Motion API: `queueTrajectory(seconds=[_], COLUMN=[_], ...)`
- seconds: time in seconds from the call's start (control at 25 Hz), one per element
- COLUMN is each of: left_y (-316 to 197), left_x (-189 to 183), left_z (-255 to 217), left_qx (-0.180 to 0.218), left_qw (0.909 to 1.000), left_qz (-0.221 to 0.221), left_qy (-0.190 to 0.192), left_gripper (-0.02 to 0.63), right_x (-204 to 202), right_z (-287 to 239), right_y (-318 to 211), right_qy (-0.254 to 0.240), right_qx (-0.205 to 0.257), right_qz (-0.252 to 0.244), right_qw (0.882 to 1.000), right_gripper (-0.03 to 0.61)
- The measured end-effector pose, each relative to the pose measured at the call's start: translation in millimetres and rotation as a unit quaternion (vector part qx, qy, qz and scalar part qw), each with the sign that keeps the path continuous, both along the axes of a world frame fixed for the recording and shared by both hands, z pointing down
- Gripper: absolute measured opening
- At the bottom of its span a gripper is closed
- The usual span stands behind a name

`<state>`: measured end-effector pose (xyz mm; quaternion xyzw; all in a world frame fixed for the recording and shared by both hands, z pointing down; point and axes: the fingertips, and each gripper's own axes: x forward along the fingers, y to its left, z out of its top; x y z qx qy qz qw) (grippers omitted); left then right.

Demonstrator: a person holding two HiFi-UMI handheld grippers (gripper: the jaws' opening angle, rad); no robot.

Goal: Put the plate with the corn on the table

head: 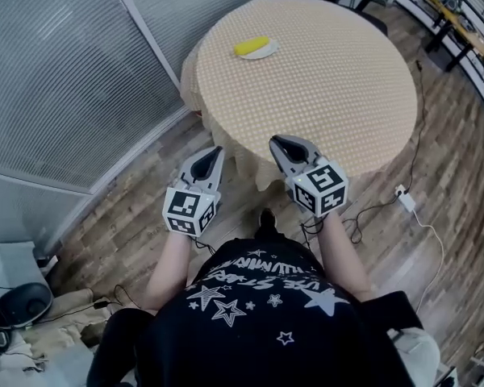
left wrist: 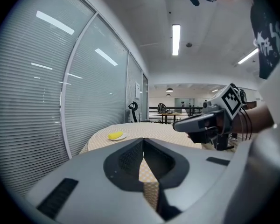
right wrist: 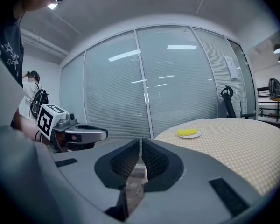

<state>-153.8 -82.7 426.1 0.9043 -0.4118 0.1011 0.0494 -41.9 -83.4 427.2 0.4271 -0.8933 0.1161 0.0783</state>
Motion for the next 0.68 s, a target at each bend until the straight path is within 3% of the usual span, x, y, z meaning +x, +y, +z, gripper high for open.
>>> queueTrajectory(seconds=[0.68], left_y=[131], left_x=[-81], left_z=[3], left_qx=[-0.007], left_qw=[0.9999], left_qz=[-0.012], left_qy=[0.009], left_gripper=[0.008], right_x=[-67], right_z=[1], right_y=[116], right_qy=[0.027], right_qx=[-0.004], right_qz=[0.001], right_qw=[1.0], right_gripper=[0.038])
